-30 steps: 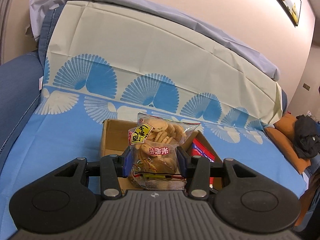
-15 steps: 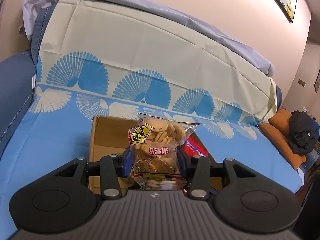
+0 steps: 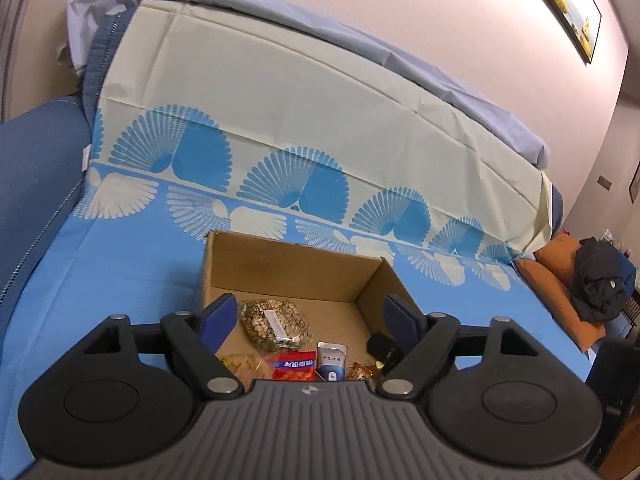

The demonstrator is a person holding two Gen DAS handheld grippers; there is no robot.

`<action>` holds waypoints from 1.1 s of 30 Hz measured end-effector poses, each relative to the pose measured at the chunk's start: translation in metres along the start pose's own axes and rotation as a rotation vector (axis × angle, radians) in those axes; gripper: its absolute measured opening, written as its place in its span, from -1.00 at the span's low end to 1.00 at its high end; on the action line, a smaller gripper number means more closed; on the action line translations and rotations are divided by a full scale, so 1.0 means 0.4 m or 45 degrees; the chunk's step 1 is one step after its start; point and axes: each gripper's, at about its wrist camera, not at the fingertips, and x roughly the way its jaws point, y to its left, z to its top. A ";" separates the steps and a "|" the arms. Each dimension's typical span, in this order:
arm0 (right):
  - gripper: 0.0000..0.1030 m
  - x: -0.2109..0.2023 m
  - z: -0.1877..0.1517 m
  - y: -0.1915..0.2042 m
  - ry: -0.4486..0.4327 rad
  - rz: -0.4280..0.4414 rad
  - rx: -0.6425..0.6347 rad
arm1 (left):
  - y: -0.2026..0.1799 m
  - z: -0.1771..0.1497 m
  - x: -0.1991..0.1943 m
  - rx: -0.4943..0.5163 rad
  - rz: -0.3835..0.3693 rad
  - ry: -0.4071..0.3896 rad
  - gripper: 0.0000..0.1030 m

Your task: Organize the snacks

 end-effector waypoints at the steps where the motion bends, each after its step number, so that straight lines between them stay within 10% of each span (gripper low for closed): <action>1: 0.72 -0.006 0.001 -0.001 -0.010 0.000 -0.008 | 0.003 -0.003 -0.012 0.003 0.001 -0.008 0.66; 10: 0.98 -0.066 0.004 0.001 -0.063 0.013 -0.125 | 0.013 -0.080 -0.135 0.093 0.007 -0.063 0.76; 33: 0.99 -0.232 -0.123 -0.040 0.042 -0.099 -0.504 | 0.027 -0.317 -0.095 0.127 0.137 0.209 0.99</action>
